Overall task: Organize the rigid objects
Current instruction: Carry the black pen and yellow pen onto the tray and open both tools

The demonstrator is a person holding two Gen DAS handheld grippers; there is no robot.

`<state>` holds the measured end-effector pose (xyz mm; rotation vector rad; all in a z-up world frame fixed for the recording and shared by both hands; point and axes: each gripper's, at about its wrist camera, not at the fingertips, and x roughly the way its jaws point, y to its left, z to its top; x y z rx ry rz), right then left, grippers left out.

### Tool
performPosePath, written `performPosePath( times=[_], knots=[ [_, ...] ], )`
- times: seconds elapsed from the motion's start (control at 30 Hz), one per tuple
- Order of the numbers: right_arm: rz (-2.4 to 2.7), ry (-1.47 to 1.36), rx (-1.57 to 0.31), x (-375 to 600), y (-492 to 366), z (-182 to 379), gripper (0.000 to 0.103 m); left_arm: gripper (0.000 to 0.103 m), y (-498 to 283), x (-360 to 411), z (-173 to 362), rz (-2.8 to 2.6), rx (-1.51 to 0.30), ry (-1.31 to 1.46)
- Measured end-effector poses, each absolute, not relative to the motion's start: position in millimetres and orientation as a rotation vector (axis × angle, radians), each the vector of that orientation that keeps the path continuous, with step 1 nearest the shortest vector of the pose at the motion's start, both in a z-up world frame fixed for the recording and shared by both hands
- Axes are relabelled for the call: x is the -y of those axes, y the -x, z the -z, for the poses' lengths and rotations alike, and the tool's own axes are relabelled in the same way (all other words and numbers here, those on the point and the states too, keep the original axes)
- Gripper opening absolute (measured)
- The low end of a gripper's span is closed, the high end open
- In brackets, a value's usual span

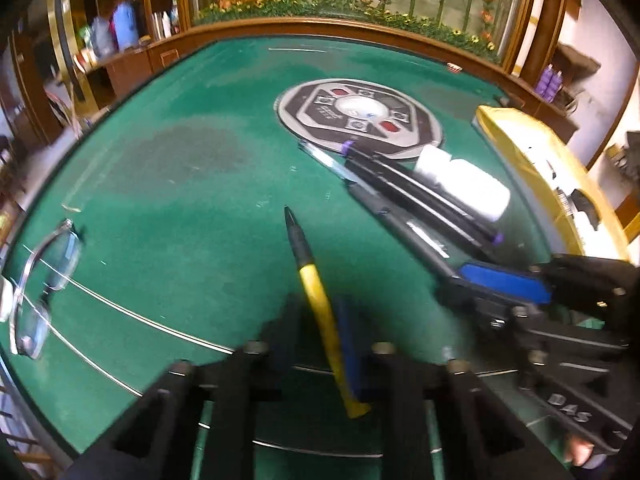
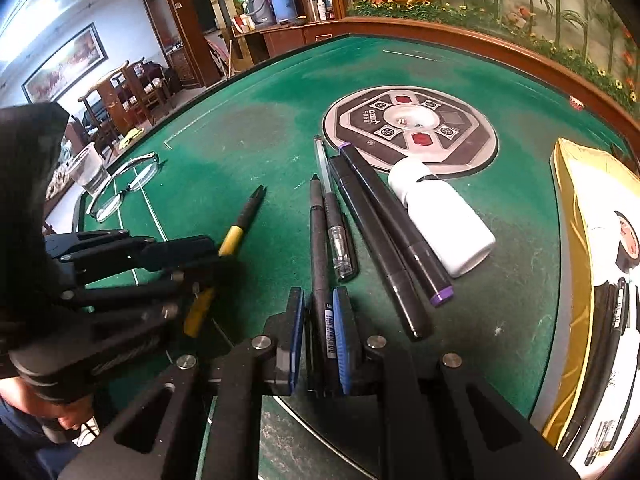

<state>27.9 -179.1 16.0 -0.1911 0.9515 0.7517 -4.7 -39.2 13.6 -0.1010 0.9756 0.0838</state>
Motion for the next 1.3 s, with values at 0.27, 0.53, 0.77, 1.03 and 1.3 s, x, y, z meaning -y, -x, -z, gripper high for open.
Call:
performPosePath(
  times=[0.27,0.53,0.77,1.03,1.3],
  knots=[
    [-0.763,0.197,-0.965,175,-26,-14,0.014,0.009,15,26,-13,-0.047,-0.961,0.047],
    [-0.749,0.264,-0.943,166,-20,-10,0.014,0.010,17,29,-12,-0.011,-0.938,0.002],
    [-0.727,0.298,-0.938,162,-18,-9,0.014,0.015,15,31,-12,-0.022,-0.947,-0.022],
    [-0.722,0.241,-0.928,168,-19,-10,0.014,0.008,18,32,-15,-0.013,-0.924,0.018],
    [-0.748,0.088,-0.890,191,-28,-31,0.014,0.008,17,34,-47,0.043,-0.869,0.107]
  ],
)
